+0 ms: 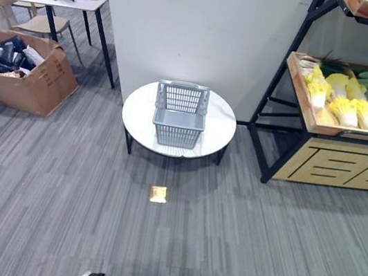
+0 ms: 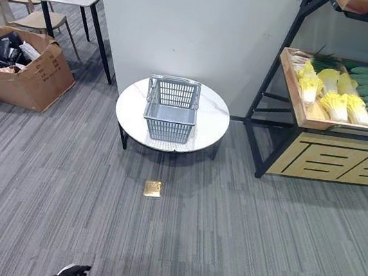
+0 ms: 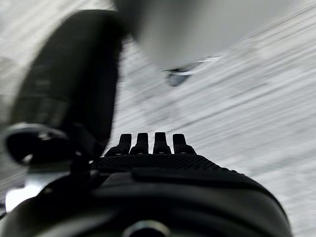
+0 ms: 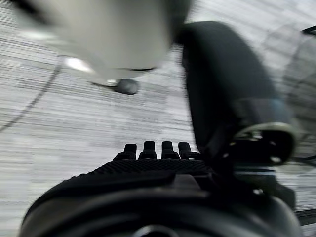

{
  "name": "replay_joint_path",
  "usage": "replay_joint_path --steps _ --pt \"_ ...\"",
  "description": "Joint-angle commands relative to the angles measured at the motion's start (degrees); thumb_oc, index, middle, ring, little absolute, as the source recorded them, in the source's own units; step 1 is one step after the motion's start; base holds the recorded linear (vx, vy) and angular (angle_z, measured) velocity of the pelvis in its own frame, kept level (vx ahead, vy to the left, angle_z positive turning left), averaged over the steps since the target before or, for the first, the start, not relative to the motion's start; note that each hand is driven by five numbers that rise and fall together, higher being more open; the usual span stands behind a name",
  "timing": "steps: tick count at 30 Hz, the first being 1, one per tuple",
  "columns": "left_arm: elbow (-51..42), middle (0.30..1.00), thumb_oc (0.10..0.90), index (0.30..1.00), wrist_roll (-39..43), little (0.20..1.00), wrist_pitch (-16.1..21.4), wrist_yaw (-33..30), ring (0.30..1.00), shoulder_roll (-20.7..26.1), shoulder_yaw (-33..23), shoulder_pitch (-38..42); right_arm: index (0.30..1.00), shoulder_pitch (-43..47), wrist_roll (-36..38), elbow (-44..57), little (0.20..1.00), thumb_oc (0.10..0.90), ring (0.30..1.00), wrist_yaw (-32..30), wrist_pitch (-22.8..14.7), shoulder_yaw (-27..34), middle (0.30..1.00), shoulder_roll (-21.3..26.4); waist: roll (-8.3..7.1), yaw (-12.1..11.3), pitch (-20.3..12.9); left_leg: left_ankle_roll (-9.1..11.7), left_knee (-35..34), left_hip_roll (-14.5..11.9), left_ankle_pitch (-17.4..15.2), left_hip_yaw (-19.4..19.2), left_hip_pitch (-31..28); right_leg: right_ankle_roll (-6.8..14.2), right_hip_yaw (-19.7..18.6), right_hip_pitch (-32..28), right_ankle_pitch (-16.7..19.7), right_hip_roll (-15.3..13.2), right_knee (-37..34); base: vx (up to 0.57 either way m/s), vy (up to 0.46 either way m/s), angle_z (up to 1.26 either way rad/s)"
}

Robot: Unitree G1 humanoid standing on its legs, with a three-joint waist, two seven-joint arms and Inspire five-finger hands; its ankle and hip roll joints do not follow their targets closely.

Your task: Get the vegetables into the basket

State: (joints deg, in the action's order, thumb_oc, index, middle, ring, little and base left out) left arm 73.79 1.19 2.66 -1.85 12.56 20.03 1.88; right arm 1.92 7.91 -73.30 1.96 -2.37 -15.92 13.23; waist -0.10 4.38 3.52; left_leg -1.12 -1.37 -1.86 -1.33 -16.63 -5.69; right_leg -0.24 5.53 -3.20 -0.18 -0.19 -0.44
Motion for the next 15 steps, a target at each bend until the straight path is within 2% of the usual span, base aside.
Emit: replay_joint_path --steps 1,15 --pt "2.46 1.000 0.900 1.000 -0.47 1.000 0.10 0.72 1.000 -2.39 0.45 1.74 1.000 0.79 0.80 -5.24 1.000 0.900 1.000 0.30 0.53 -1.99 1.000 0.34 -1.26 1.19 0.63 8.26 -3.63 -4.33 3.22 3.91 -3.11 9.46 -3.36 -2.76 3.56 -6.81 -4.56 0.00 0.000 0.00" --pt "2.38 1.000 0.900 1.000 0.13 1.000 0.04 0.97 1.000 -2.59 0.28 1.63 1.000 0.78 0.55 -5.37 1.000 0.900 1.000 0.38 0.63 -1.99 1.000 0.59 -1.24 1.02 0.63 8.22 -3.63 -4.38 3.19 3.96 -3.29 9.51 -3.04 -3.02 3.58 -6.92 -4.56 0.00 0.000 0.00"
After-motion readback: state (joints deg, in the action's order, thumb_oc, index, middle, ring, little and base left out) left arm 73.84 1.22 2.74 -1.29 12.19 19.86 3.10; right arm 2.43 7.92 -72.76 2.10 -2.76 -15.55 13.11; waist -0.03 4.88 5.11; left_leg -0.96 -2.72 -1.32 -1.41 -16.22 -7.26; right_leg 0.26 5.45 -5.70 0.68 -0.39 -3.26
